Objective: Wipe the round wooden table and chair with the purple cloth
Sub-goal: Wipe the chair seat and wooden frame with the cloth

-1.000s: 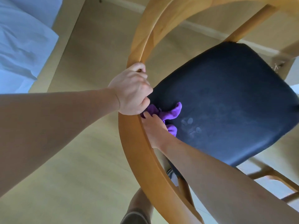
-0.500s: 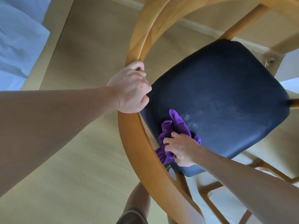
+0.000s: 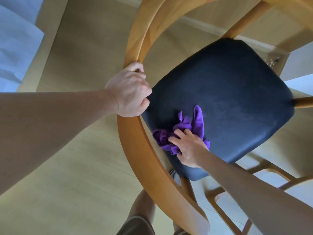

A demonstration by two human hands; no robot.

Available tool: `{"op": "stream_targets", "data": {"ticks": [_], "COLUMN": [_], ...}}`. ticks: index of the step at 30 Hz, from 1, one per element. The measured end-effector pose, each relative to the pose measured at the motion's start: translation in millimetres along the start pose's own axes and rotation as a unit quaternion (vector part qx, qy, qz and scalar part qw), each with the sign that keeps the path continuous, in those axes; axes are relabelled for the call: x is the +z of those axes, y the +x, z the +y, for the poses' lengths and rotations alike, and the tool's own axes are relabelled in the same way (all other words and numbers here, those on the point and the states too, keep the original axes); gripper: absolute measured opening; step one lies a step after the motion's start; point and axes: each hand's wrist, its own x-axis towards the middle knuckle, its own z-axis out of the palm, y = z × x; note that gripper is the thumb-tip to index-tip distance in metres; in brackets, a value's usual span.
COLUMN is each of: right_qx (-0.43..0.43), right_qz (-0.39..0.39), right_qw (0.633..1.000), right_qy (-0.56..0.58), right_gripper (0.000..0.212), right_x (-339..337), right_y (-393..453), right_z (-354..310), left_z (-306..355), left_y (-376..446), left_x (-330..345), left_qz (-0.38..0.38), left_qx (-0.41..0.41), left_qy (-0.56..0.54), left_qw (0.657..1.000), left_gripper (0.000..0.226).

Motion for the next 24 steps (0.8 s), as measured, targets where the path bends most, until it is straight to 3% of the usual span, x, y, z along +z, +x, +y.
{"op": "stream_targets", "data": {"ticks": [3,6,9,11,13,16,19,21,24], "right_qx": [-0.063,-0.036,0.075,0.158,0.217,0.198,0.063,-0.019,-0.058], "right_qz": [-0.103,-0.113,0.042,0.176,0.225,0.143,0.065,0.023,-0.037], "right_qw": [0.992,0.993,0.984,0.949,0.923,0.959,0.996,0.999,0.995], "right_qy": [-0.036,0.010,0.155,0.208,0.226,0.145,0.015,-0.037,-0.073], "right_gripper": [0.043,0.012,0.007,0.026,0.045,0.051,0.044,0.034,0.028], "right_x": [17.3,11.1,1.7,-8.1,-18.8,-25.9,-13.3,-2.0,12.0], "right_y": [-41.1,-43.4,-25.4,-5.4,17.0,38.3,29.7,10.8,-26.8], "right_z": [11.6,12.2,7.6,3.6,-3.2,-21.3,-36.2,-36.4,-23.6], "left_z": [0.8,1.9,2.1,3.3,5.1,7.7,23.9,46.3,81.8], "left_y": [-0.2,-0.8,-0.7,-1.7,-1.2,-1.6,-9.0,-17.5,-32.8], "left_x": [-2.0,-2.4,-2.3,-1.5,-2.1,-2.7,1.1,4.3,11.9], "left_qz": [0.012,0.019,0.028,0.029,0.020,0.009,0.012,0.011,0.015], "left_qx": [-0.002,-0.003,-0.003,-0.006,-0.012,-0.030,-0.068,-0.095,-0.098], "left_qy": [-0.015,-0.018,-0.020,-0.013,-0.006,-0.005,-0.035,-0.065,-0.087], "left_qw": [1.000,1.000,0.999,0.999,1.000,0.999,0.997,0.993,0.991], "left_gripper": [0.028,0.028,0.029,0.030,0.030,0.032,0.037,0.039,0.034]}}
